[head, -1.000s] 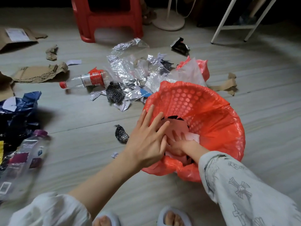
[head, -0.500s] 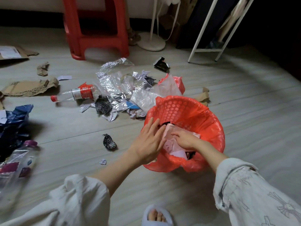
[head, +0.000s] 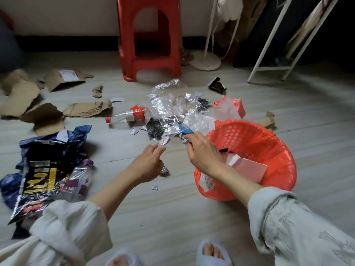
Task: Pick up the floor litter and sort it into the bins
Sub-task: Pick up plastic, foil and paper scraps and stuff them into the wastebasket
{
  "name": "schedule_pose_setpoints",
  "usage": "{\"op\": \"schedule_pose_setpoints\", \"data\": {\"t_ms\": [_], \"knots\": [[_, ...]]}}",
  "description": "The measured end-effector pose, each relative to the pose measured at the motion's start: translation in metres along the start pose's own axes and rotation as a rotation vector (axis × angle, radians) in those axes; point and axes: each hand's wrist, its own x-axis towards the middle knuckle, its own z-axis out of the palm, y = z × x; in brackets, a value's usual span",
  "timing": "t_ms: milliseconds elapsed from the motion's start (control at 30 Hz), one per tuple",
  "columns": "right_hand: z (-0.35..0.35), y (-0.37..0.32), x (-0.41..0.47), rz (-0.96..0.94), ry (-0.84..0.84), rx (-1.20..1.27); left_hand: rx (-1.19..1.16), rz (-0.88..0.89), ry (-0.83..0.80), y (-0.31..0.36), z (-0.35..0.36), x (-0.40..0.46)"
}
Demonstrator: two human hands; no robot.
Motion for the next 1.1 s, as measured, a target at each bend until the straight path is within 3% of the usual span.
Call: {"op": "schedule_pose_setpoints", "data": {"t_ms": [100,200,433,667,767,933,1100], "knots": [[0.046,-0.008,0.005,-0.061,-0.213,-0.088,0.0,-0.11,-0.055,-0.043,0.01,-0.011],[0.107,-0.001,0.009,0.003,-0.413,-0.083,-0.008,-0.218,-0.104,-0.089,0.037,-0.026],[0.222,0.012,0.052,0.081,-0.639,-0.216,-0.014,-0.344,-0.323,-0.163,0.118,-0.05],[0.272,0.008,0.029,-0.066,-0.475,-0.263,-0.011,-0.372,-0.358,-0.19,0.136,-0.063],[0.274,0.008,0.035,-0.075,-0.432,-0.155,-0.076,-0.362,-0.261,-0.187,0.133,-0.068],[0.276,-0.01,0.019,-0.073,-0.484,-0.2,-0.076,-0.294,0.154,-0.203,0.122,-0.085],[0.272,-0.01,0.008,-0.029,-0.508,-0.223,0.106,-0.479,0.291,-0.227,0.103,-0.095]]}}
